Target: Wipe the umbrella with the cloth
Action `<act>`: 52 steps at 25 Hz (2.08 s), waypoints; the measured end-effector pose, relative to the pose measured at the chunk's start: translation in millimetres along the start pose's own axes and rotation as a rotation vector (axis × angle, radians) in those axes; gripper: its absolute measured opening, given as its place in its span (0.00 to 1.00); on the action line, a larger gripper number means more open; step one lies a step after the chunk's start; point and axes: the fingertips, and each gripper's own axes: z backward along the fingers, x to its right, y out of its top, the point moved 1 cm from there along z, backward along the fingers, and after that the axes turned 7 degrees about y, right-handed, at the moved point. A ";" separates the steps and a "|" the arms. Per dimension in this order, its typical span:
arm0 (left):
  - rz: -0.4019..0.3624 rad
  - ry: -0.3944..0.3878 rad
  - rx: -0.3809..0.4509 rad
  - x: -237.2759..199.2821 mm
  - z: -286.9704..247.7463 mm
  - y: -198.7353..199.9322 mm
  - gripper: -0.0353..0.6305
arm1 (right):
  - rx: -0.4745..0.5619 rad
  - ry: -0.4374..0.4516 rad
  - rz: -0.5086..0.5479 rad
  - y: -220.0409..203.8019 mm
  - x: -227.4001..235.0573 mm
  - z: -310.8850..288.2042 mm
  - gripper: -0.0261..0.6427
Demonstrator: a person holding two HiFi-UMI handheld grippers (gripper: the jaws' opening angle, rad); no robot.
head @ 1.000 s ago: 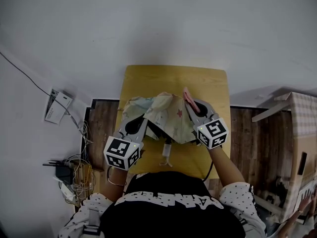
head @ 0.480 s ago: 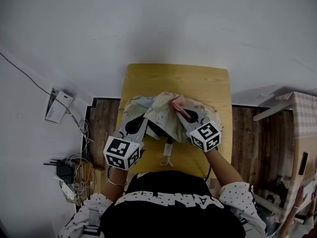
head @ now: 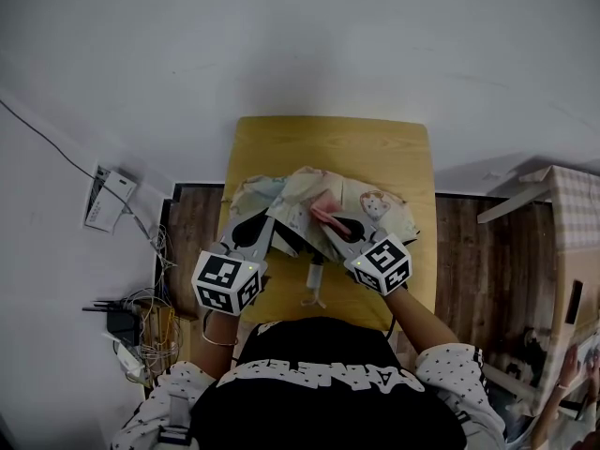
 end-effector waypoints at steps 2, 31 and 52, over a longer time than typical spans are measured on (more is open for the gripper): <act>0.003 0.000 0.000 0.8 0.1 0.7 0.05 | 0.001 0.012 -0.011 -1.4 -5.9 0.8 0.09; -0.004 -0.033 -0.019 10.7 -2.2 -2.1 0.05 | 0.186 -0.084 -0.020 52.7 14.2 54.2 0.09; 0.010 -0.039 -0.026 4.8 -6.8 -4.0 0.05 | -0.182 -0.124 0.031 -19.0 78.8 12.1 0.09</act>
